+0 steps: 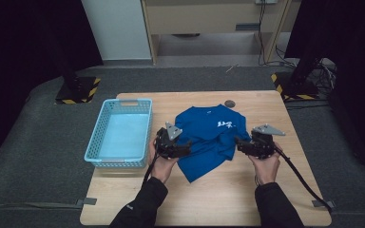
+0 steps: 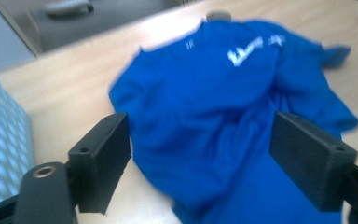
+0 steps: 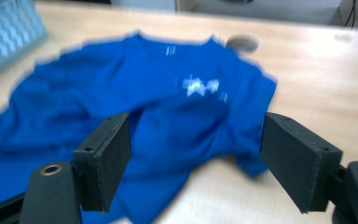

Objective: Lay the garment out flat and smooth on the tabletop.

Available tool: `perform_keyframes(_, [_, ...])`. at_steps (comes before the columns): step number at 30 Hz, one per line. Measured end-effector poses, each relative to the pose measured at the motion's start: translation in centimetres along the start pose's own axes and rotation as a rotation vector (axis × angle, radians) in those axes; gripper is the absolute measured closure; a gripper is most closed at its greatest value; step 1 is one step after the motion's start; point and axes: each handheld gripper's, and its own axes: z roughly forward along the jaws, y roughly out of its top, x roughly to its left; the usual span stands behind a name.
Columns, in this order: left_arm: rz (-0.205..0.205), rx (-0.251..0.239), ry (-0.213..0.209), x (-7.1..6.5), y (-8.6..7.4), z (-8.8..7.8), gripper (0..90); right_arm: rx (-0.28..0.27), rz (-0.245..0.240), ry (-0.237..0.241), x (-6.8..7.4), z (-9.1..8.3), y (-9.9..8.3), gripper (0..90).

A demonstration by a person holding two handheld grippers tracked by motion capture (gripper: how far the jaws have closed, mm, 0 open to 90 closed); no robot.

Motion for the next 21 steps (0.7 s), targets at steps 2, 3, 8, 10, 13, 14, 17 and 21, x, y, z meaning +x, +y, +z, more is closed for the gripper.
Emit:
perform_keyframes(2, [-0.021,0.032,-0.01,-0.1,-1.2,0.0,16.4,0.034,-0.025,-0.011,0.4,0.4,-1.0,23.0])
perform_keyframes(3, [-0.031,0.049,-0.016,-0.1,-1.8,0.1,15.8,0.049,-0.029,-0.012,0.6,0.6,-1.5,23.9])
perform_keyframes(8, [-0.058,0.13,-0.062,-0.7,-4.7,0.6,16.1,0.096,-0.05,0.013,1.5,1.4,-3.2,34.1])
perform_keyframes(10, [-0.05,0.148,-0.073,-1.2,-5.4,1.0,16.6,0.116,-0.064,0.03,2.1,1.9,-3.8,38.1])
perform_keyframes(13, [-0.03,0.179,-0.079,-1.9,-6.0,1.6,16.8,0.139,-0.078,0.031,2.4,2.6,-4.4,44.4])
perform_keyframes(14, [-0.018,0.188,-0.076,-2.2,-6.2,1.7,17.0,0.148,-0.086,0.027,2.4,2.7,-4.6,47.5])
perform_keyframes(17, [0.01,0.211,-0.063,-3.0,-6.8,2.2,18.0,0.179,-0.111,0.031,2.5,3.2,-5.0,59.3])
perform_keyframes(21, [0.038,0.236,-0.052,-3.3,-7.4,2.8,17.7,0.202,-0.099,0.066,2.3,3.7,-5.1,76.4])
